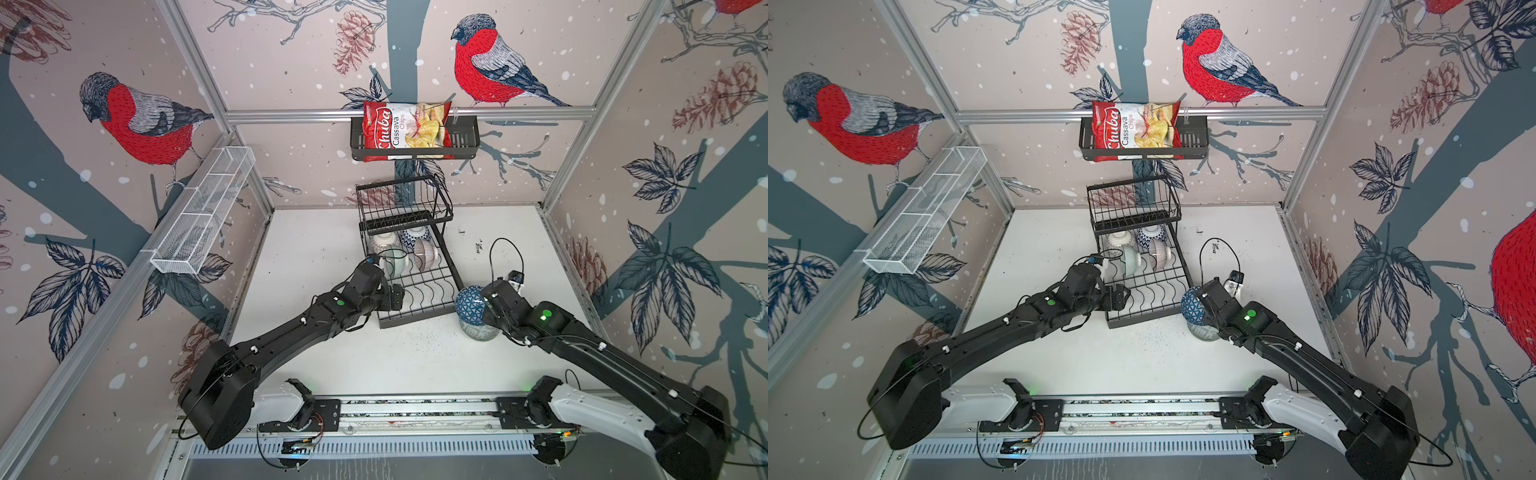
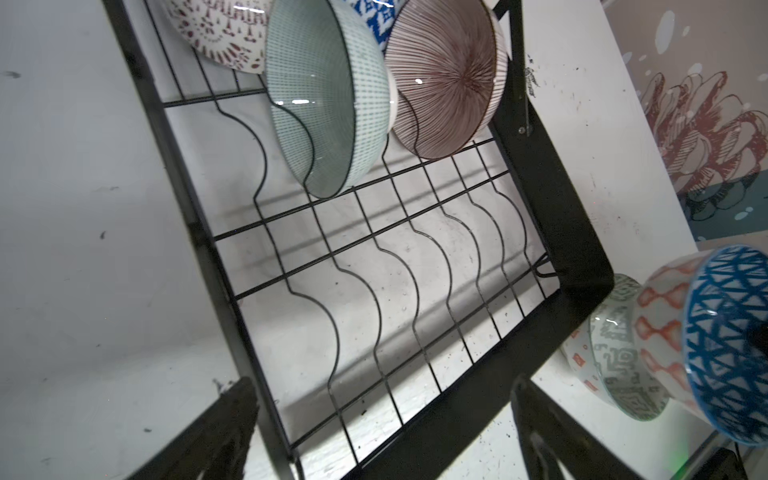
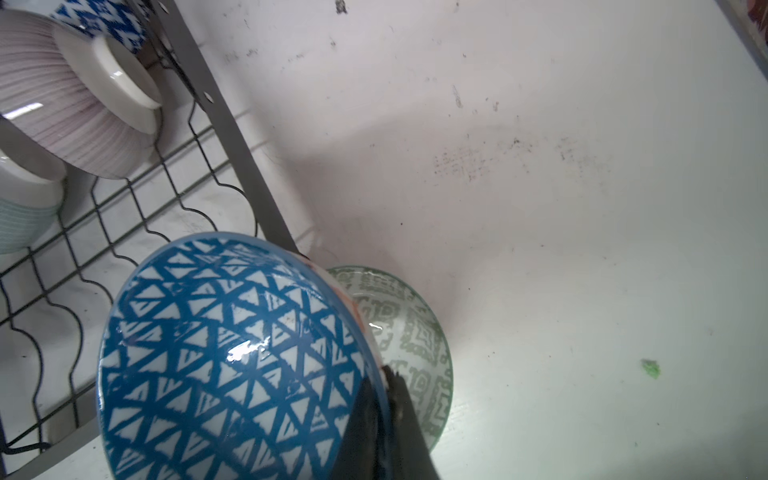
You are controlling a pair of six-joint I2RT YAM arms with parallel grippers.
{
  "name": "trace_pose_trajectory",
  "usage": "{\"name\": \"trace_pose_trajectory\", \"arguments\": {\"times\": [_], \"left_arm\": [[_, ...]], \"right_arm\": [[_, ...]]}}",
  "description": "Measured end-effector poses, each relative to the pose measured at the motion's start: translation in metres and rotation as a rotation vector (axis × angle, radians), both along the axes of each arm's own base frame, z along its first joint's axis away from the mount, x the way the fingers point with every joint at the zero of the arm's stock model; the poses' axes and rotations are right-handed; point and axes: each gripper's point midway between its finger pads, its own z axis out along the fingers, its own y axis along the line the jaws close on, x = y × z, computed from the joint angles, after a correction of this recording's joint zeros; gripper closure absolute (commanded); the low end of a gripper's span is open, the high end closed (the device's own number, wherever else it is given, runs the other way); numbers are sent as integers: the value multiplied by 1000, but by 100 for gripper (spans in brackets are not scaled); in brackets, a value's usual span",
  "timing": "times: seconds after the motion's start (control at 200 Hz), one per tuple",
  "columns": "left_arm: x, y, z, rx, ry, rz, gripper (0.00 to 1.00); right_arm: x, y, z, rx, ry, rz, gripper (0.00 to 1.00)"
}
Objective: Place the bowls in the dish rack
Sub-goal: 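Lift the blue-and-orange bowl and carry it over the lower rack tier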
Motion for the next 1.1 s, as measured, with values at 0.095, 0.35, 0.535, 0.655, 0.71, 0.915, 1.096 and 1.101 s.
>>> {"name": "trace_pose_trajectory", "arguments": {"times": [0.095,0.35,0.535,0.655,0.71,0.915,1.096,1.101], "left_arm": [[-5,8,-7,14,11,15,12],[-12,25,-27,42,52,64,23],[-12,27,-38,43,73,80,24],[-13,26,-46,30,72,79,24],[-13,26,-49,13,69,85,24],[-18,25,-54,-56,50,85,24],[-19,22,-52,-110,18,78,25],[-19,22,-52,-110,18,78,25]], "right_arm": [[7,3,13,-17,-30,10,100],[25,13,30,-134,-60,53,100],[37,32,39,-233,-87,93,100],[45,45,42,-308,-110,122,100],[46,51,41,-345,-113,138,100],[56,63,41,-505,-139,166,100],[61,73,35,-653,-148,203,100],[62,73,35,-659,-148,205,100]]}}
